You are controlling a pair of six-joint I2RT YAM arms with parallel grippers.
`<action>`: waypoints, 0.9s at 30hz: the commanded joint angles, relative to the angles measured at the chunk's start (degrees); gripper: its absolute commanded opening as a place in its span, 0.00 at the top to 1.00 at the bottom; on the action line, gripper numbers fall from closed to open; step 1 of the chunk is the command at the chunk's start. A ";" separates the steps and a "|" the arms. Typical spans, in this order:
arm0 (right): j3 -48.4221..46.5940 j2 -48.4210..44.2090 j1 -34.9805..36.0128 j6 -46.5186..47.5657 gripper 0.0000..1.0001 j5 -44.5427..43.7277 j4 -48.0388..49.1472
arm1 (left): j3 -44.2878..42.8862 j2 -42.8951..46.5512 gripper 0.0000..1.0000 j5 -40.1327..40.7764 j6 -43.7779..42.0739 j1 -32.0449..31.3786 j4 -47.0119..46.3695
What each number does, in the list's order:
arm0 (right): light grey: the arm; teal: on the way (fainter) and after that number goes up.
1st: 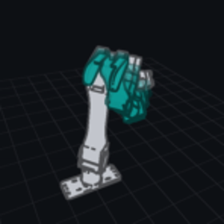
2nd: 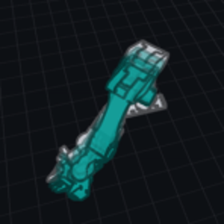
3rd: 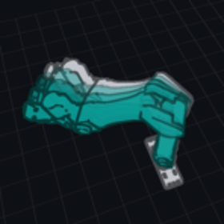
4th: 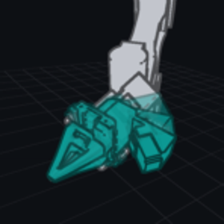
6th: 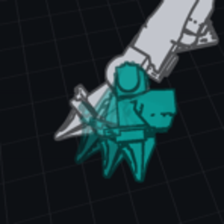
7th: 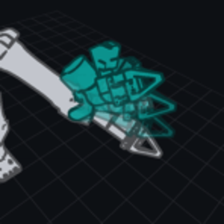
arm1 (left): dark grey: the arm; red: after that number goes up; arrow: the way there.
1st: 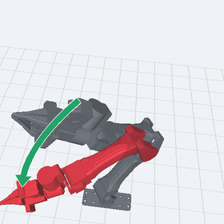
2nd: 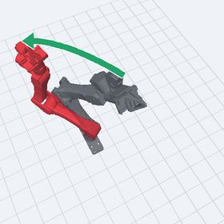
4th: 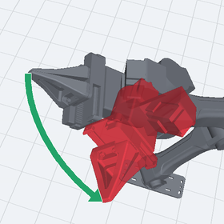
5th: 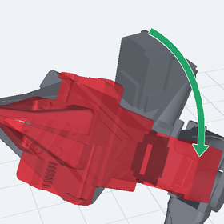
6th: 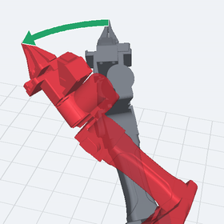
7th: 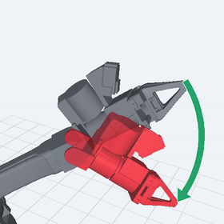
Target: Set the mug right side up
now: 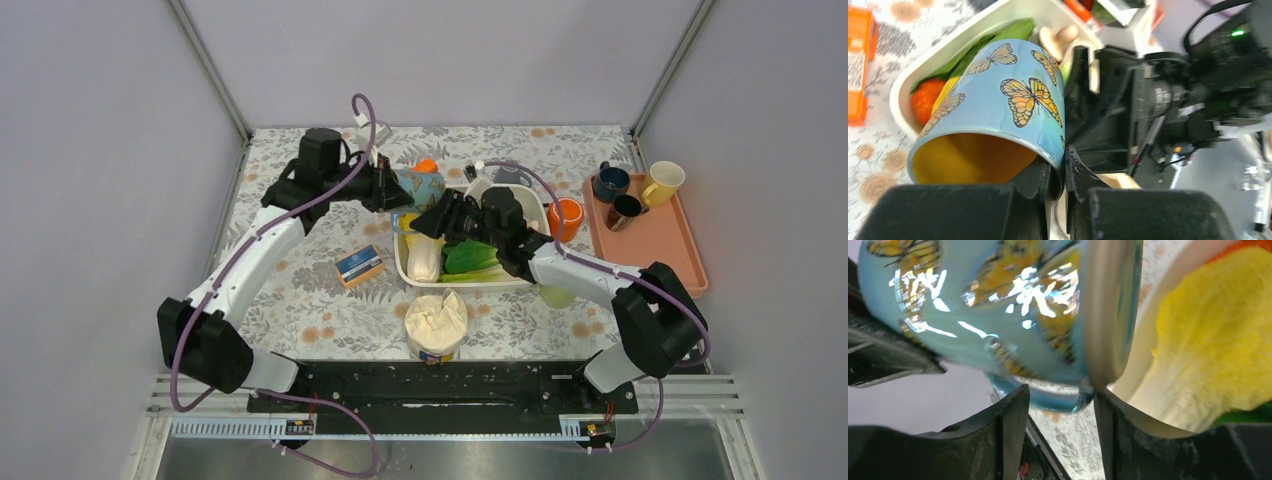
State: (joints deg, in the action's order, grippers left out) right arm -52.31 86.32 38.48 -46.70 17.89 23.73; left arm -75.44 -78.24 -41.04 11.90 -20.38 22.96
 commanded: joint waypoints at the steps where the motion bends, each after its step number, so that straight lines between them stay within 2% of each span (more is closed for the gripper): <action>1: 0.70 -0.73 0.79 1.59 0.39 -0.51 2.35 | 0.67 -2.57 1.00 10.33 -12.14 0.44 -4.12; 3: 0.98 -1.07 0.78 3.11 0.35 -1.48 0.24 | 0.92 -3.65 1.00 11.58 -14.04 0.44 -4.20; 9: 0.36 -6.19 0.67 10.18 0.31 -5.37 -11.28 | -0.71 -5.25 1.00 12.43 -20.64 0.29 -0.82; 13: -2.51 -13.91 -0.98 18.12 0.26 -10.41 -25.24 | -5.49 -5.55 1.00 9.17 -35.37 -0.39 9.70; 17: -7.44 -22.09 -6.85 24.99 0.24 -12.54 -36.12 | -9.24 -4.78 1.00 9.50 -52.82 -3.34 23.81; 21: -19.41 -20.80 -9.30 31.29 0.23 -14.95 -48.13 | -11.97 -3.58 1.00 12.22 -67.02 -7.64 35.05; 23: -27.16 -16.99 -9.30 33.58 0.23 -13.17 -53.51 | -13.33 -3.03 1.00 12.91 -73.05 -9.59 40.32; 27: -42.91 -6.67 -8.92 35.99 0.22 -9.30 -64.26 | -15.26 -1.49 1.00 17.18 -79.65 -14.23 46.10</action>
State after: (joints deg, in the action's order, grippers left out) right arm -83.68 71.05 28.99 -16.60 5.80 -26.24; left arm -85.19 -84.99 -26.98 -53.30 -31.40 62.76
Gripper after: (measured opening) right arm 0.765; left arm 0.116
